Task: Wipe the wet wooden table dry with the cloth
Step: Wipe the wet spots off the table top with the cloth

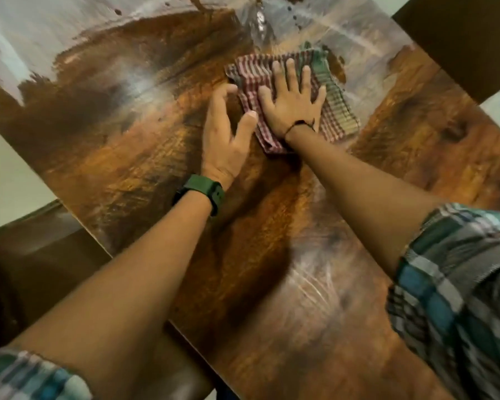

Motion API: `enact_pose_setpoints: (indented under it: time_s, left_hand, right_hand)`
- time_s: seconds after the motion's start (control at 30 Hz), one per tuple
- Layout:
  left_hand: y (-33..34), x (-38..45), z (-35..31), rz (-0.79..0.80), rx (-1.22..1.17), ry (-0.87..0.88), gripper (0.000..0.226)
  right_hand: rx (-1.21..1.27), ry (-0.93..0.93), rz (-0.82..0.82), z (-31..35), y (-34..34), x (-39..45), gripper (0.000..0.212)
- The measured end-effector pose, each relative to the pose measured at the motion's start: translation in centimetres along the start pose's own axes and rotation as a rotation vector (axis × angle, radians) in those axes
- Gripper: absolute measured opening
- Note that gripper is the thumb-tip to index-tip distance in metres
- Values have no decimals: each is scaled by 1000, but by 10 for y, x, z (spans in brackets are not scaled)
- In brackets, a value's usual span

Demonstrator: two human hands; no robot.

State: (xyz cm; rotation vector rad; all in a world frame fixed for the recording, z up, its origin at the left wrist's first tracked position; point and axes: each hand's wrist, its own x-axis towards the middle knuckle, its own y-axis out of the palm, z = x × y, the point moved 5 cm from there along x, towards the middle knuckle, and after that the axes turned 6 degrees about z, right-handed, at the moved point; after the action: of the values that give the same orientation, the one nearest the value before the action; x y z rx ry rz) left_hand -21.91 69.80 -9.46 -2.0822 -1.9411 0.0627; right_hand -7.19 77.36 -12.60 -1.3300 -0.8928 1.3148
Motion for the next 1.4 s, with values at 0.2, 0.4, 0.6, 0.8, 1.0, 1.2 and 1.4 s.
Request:
enact_pose_setpoints:
  time_s: [0.2,0.4,0.6,0.8,1.0,1.2,1.4]
  left_hand:
    - [0,2,-2,48,37,11,45]
    - [2,1,0,88,5,-17,47]
    - [5,2,7,72,-26,17,46]
    - [1,1,4,76,-33,26,47]
    - [0,-1,0,116,-49,-14,49]
    - [0,-1,5,107,-63,-21,47]
    - [2,9,5,108,-67,-71,44]
  right_hand:
    - [-42,-51,-46,-5,23,-110,61]
    - [-70,-145,-47,-22,45,-179,65]
    - [3,34,-58,-95,11,-79,60]
    - [30,210,-23,-95,4,-72,60]
    - [-97,-255,-14,-27,45,-206,64]
    - [-232,-546,74,-50,23,-162,63]
    - [-174,-303,10,-105,-8,-50,60]
